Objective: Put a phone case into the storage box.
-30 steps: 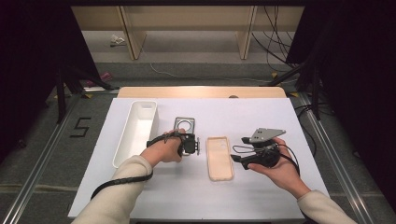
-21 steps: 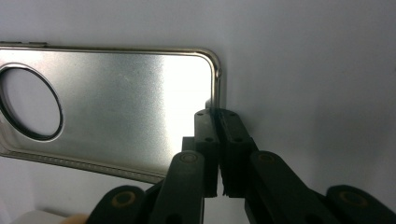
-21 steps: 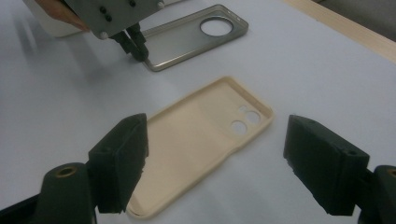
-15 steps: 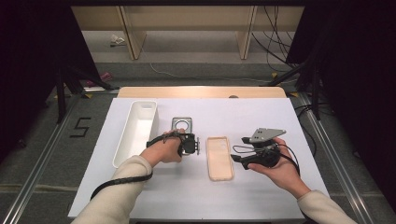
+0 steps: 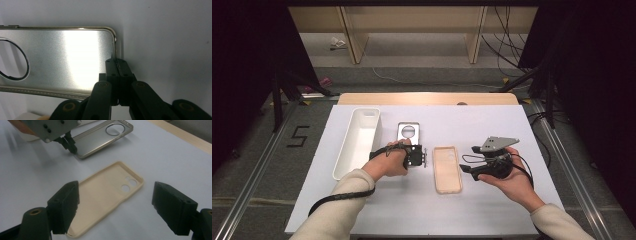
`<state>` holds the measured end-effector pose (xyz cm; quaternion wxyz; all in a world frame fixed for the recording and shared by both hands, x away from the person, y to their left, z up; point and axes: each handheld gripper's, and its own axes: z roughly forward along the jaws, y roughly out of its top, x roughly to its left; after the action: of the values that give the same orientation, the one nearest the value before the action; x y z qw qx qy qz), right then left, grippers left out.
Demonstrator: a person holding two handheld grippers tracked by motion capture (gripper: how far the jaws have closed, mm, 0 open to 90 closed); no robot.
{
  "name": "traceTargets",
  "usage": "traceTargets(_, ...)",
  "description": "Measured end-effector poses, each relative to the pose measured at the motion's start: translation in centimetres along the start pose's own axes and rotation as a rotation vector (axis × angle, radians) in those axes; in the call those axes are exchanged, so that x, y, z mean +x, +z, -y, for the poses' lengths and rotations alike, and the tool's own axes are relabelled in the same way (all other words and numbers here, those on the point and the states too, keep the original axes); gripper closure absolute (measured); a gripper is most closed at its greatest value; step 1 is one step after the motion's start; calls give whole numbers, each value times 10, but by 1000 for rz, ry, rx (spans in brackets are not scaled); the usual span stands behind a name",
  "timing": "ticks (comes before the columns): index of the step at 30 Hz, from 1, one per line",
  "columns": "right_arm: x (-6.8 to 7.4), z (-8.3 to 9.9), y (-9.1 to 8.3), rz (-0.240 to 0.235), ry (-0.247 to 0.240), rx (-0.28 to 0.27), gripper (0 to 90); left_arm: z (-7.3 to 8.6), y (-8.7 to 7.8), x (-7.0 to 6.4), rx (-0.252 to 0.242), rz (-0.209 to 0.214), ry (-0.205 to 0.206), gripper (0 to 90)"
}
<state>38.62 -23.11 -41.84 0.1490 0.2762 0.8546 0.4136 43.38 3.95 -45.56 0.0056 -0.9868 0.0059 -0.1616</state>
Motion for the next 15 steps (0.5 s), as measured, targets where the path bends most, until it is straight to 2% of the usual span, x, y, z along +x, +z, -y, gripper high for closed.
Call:
traceTargets(8, -1, 0, 0, 5, 9, -2, 230, -3, -23, -9, -32, -76, -12, 889)
traceTargets(10, -1, 0, 0, 6, 9, -5, 230, -1, -27, -14, -43, -81, -23, 889)
traceTargets(11, -1, 0, 0, 6, 11, -3, 230, 0, -30, -16, -53, -93, -14, 890)
traceTargets(15, -1, -1, 1, 7, 15, -3, 230, 5, -35, -28, -88, -96, -27, 889)
